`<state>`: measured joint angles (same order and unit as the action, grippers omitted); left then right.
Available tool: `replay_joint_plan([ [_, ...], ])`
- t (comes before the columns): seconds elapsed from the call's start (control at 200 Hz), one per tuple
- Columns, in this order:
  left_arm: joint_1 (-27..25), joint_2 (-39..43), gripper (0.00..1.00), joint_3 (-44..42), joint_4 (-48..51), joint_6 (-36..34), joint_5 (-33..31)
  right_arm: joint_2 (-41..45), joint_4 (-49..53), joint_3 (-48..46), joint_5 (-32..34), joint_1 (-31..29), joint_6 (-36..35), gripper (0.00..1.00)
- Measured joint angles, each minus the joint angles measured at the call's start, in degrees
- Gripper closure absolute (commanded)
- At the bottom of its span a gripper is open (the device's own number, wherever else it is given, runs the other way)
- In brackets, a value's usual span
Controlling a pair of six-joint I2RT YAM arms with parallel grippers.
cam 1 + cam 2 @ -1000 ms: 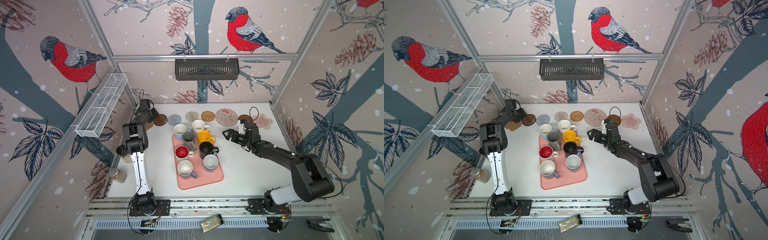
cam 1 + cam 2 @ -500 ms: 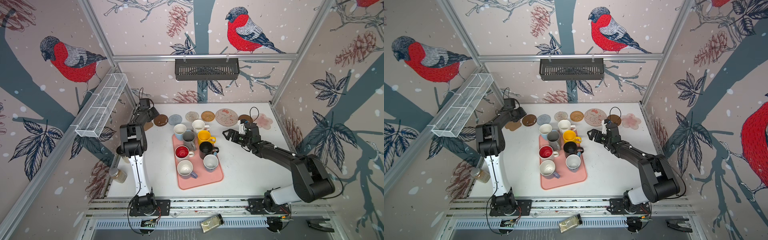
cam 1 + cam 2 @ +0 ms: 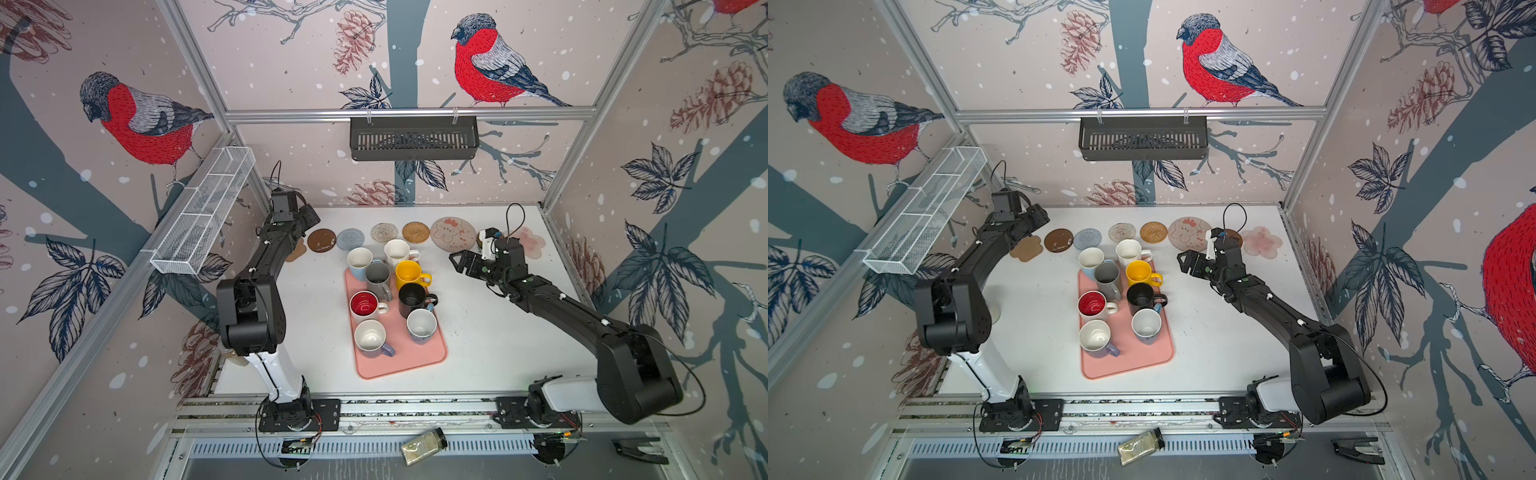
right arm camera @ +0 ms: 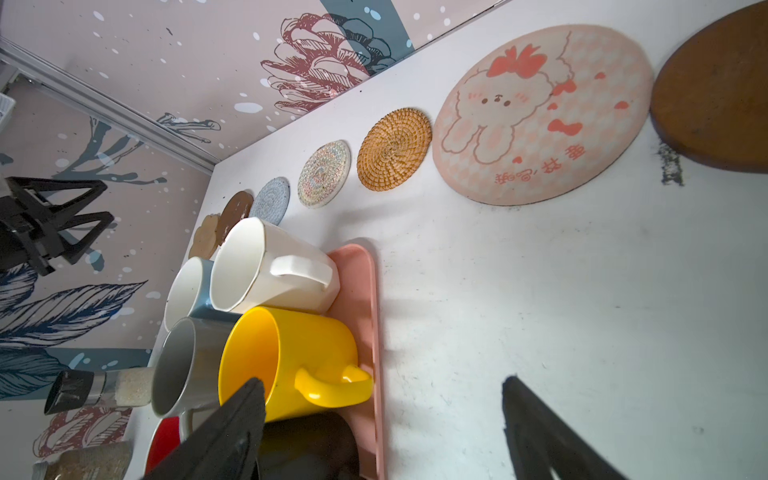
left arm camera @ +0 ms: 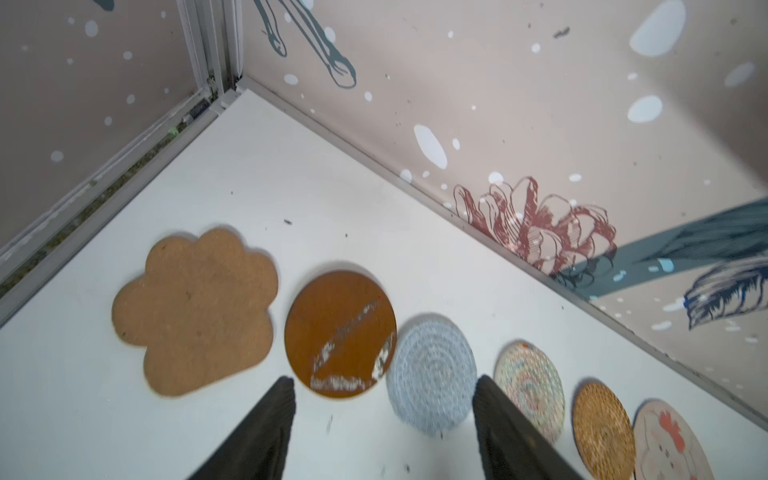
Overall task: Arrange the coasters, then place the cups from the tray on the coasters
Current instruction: 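Move the left gripper over the red-lined mug while the right gripper approaches the black mug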
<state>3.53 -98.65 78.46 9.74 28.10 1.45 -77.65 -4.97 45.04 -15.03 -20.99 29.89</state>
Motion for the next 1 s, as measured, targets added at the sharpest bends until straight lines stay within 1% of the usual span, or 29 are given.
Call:
replay_joint_plan([
  [0.08,-2.7,7.7,0.22,-7.6,-0.7,0.1,-0.7,1.9,2.8,0.3,0.2,-0.4,-1.2,0.12],
  [0.11,-4.0,10.5,0.2,-10.0,-0.9,0.1,-1.3,2.7,3.7,0.3,0.2,-0.7,-1.6,0.13],
  [0.24,-10.3,18.3,0.11,-16.4,-1.6,-0.1,-3.1,7.3,8.9,0.0,1.2,-2.3,-4.5,0.31],
  [0.27,-11.9,19.6,0.1,-17.4,-1.4,-0.5,-3.2,8.4,9.9,-0.2,1.4,-2.5,-4.6,0.33],
  [0.345,-15.3,22.4,0.06,-19.8,-0.7,-1.1,-3.8,10.6,11.7,-1.1,2.0,-3.0,-5.7,0.33],
  [0.45,-19.3,28.5,0.05,-25.8,0.1,-1.1,-4.6,12.2,13.2,-3.6,2.6,-3.3,-5.9,0.31],
  [0.485,-20.2,30.8,0.05,-28.0,0.2,-1.1,-4.6,12.1,13.4,-4.4,2.6,-3.4,-5.9,0.33],
  [0.51,-20.8,32.4,0.05,-29.5,0.3,-1.1,-4.5,12.0,13.4,-4.8,2.6,-3.5,-5.9,0.36],
  [0.57,-22.1,36.3,0.05,-32.7,0.5,-1.1,-4.5,10.9,13.4,-5.3,2.6,-4.4,-5.7,0.53],
  [0.605,-22.8,38.2,0.06,-34.3,0.3,-1.1,-4.5,9.8,12.9,-5.3,2.5,-5.2,-5.7,0.6],
  [0.645,-23.6,40.3,0.06,-36.3,0.2,-1.0,-4.4,8.2,12.6,-5.0,2.4,-6.2,-5.4,0.63],
  [0.705,-24.6,42.3,0.06,-38.9,-0.1,-0.9,-4.4,4.9,12.1,-3.9,2.3,-7.7,-5.0,0.64],
  [0.79,-25.1,43.2,0.06,-41.7,-0.2,-0.4,-4.2,0.9,11.0,-2.8,2.4,-9.0,-4.8,0.66],
  [0.855,-25.3,43.3,0.06,-43.4,-0.2,0.3,-4.2,-1.5,10.4,-2.4,2.3,-9.4,-4.7,0.67],
  [0.9,-25.5,43.8,0.03,-44.6,-0.5,0.6,-4.0,-3.1,10.1,-1.9,2.4,-9.6,-4.5,0.67],
  [0.93,-25.7,44.3,0.03,-45.3,-0.7,0.9,-3.7,-4.4,9.7,-1.3,2.3,-9.7,-4.6,0.67],
  [1.001,-26.7,46.2,0.03,-47.1,-1.1,2.0,-4.1,-7.0,9.1,0.3,2.2,-9.9,-4.7,0.7],
])
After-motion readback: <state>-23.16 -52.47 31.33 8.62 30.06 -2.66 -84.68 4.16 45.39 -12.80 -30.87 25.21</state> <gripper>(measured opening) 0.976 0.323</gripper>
